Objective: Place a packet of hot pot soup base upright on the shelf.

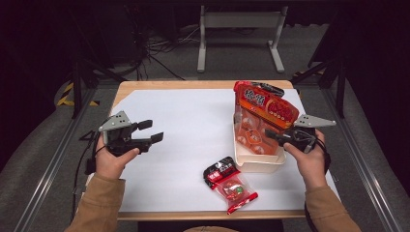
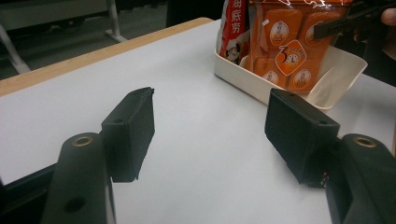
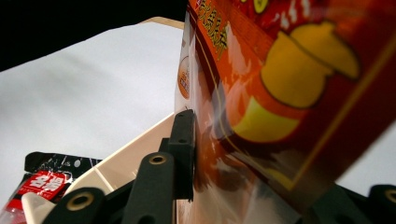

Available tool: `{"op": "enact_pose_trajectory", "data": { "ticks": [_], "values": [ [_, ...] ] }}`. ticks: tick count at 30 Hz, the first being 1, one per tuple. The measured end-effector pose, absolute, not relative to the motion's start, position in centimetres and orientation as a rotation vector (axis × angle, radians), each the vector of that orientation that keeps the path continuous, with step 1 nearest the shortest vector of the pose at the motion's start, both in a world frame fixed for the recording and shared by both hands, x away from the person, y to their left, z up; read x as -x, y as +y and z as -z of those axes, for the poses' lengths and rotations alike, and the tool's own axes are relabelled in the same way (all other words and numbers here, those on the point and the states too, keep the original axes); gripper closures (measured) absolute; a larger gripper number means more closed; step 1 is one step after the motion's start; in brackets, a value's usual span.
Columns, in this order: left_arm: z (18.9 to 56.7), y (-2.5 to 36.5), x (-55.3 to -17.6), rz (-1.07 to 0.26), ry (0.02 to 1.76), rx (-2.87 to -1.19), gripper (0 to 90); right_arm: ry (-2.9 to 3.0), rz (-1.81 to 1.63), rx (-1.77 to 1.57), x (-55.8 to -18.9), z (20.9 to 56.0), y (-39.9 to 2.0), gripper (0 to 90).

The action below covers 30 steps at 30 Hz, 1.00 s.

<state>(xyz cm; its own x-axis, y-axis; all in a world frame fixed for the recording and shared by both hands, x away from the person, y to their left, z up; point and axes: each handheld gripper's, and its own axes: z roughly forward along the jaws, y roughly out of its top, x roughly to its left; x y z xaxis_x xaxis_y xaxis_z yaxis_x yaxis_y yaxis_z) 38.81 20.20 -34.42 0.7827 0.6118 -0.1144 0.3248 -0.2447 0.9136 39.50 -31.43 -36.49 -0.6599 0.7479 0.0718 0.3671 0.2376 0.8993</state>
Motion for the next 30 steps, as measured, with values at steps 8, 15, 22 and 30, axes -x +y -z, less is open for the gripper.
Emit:
{"op": "enact_pose_trajectory", "data": {
  "ticks": [8, 15, 22, 30],
  "values": [
    [35.1, 19.2, -39.1, -0.299, 0.742, -1.863, 29.9, 2.089, -1.452, -1.069, -39.1, 35.7, -32.4, 46.7],
    [35.0, 19.0, -39.1, -0.309, 0.746, -1.859, 25.5, 2.102, -1.444, -1.052, -38.4, 34.8, -33.4, 34.3],
    [34.9, 18.6, -38.9, -0.312, 0.728, -1.856, 23.8, 2.079, -1.43, -1.033, -37.3, 33.6, -35.3, 30.9],
    [35.1, 18.2, -39.1, -0.316, 0.731, -1.857, 23.4, 2.08, -1.385, -1.007, -36.8, 33.4, -36.9, 28.8]
  ]
}}
